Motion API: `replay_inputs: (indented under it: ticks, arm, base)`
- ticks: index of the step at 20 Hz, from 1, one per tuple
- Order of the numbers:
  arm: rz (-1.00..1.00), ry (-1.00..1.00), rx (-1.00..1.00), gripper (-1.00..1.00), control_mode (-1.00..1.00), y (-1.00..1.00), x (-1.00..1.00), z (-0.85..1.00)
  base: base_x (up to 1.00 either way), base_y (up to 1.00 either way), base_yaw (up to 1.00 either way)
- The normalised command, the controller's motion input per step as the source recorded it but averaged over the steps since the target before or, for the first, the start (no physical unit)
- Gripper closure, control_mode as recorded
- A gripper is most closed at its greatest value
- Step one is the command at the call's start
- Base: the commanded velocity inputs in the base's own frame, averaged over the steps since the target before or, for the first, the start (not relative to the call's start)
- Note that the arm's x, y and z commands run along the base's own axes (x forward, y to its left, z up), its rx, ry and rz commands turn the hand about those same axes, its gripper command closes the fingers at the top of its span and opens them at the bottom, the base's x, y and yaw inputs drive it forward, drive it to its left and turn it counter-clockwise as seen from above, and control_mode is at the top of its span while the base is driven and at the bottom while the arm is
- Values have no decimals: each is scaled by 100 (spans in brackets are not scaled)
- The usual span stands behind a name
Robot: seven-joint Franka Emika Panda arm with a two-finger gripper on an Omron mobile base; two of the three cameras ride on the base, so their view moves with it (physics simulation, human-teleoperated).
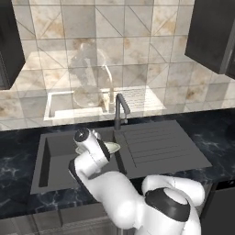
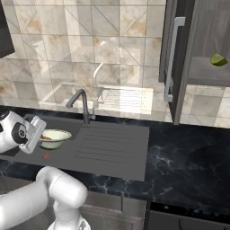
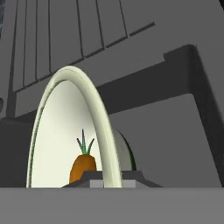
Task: Pick the carrot from the cabinet and place it in the bowl. Then pick the bowl and place it in the sink. Then turn on the sink facuet.
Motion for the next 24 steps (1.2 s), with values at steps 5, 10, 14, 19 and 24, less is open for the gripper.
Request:
replay_inputs:
  ticks: [5, 10, 14, 19, 24]
  arm:
    - [-35, 0, 8, 100, -100, 75, 26, -1]
    - [-35, 0, 8, 100, -100, 60, 24, -12]
    - [-33, 0, 7, 100, -100, 59, 27, -32]
    - [-30, 0, 5, 100, -100, 47, 21, -43]
    - [-29, 0, 4, 100, -100, 37, 15, -44]
  base:
    - [0, 0, 0]
    - [0, 0, 0]
    - [0, 0, 0]
    - [0, 0, 0]
    - [0, 0, 0]
